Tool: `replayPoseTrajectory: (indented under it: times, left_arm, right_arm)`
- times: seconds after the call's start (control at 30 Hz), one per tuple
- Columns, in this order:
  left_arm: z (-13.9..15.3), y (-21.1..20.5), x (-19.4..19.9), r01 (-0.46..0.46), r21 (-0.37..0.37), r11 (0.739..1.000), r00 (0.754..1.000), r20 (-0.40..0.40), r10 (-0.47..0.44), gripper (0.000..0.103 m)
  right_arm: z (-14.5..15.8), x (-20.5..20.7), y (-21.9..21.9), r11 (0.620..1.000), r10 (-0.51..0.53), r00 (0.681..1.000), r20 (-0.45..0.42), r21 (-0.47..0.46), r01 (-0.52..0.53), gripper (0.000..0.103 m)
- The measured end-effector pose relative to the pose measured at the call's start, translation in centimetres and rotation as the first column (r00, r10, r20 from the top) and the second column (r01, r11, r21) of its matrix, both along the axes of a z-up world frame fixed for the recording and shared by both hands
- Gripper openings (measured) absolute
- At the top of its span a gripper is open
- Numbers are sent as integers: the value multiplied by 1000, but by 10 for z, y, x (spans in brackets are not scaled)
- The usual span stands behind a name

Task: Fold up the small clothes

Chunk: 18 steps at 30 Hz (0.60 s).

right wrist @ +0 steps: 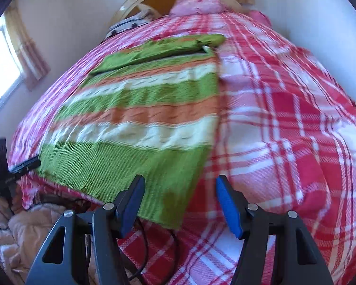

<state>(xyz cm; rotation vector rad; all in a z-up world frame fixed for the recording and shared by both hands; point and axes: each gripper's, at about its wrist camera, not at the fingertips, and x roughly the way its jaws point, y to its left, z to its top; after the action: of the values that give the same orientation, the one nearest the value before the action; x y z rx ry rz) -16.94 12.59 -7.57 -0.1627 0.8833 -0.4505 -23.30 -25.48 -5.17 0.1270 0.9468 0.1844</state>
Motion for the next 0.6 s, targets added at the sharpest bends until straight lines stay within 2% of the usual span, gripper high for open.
replayPoseTrajectory:
  times: [0.07, 0.13, 0.2, 0.23, 0.3, 0.37, 0.47, 0.53, 0.6]
  left_arm:
    - [0, -2, -1, 2, 13, 1000, 1000, -1, -2, 70]
    - [0, -4, 0, 0, 24, 1000, 1000, -5, 0, 63]
    - [0, -4, 1, -7, 26, 1000, 1000, -16, 7, 45]
    - [0, -3, 2, -18, 24, 1000, 1000, -22, 19, 41]
    - [-1, 3, 3, -41, 14, 999, 999, -32, 42, 24]
    - [-3, 12, 6, -76, -12, 997, 995, -59, 75, 13]
    - [1, 18, 9, -92, -58, 994, 993, -85, 87, 7]
    - [8, 14, 10, -87, -39, 995, 994, -69, 84, 7]
    - [22, 12, 16, -73, -52, 996, 996, -51, 70, 7]
  right_arm:
    - [-1, 0, 6, 999, 13, 1000, 2, -38, -13, 60]
    - [-2, 0, 12, 998, 40, 999, 7, -51, -39, 42]
    - [-2, 0, 18, 993, 56, 998, 8, -109, -55, 34]
    - [-2, 1, 19, 990, 64, 998, 4, -125, -63, 22]
    - [0, 3, 11, 996, 52, 999, -13, -70, -52, 13]
    - [0, 6, 2, 999, 38, 999, -30, -13, -39, 11]
    - [8, 7, -6, 996, 27, 999, -23, 82, -25, 9]
    - [19, 11, -11, 987, 23, 1000, 0, 157, -22, 9]
    - [34, 18, -17, 970, 16, 999, 35, 244, -24, 9]
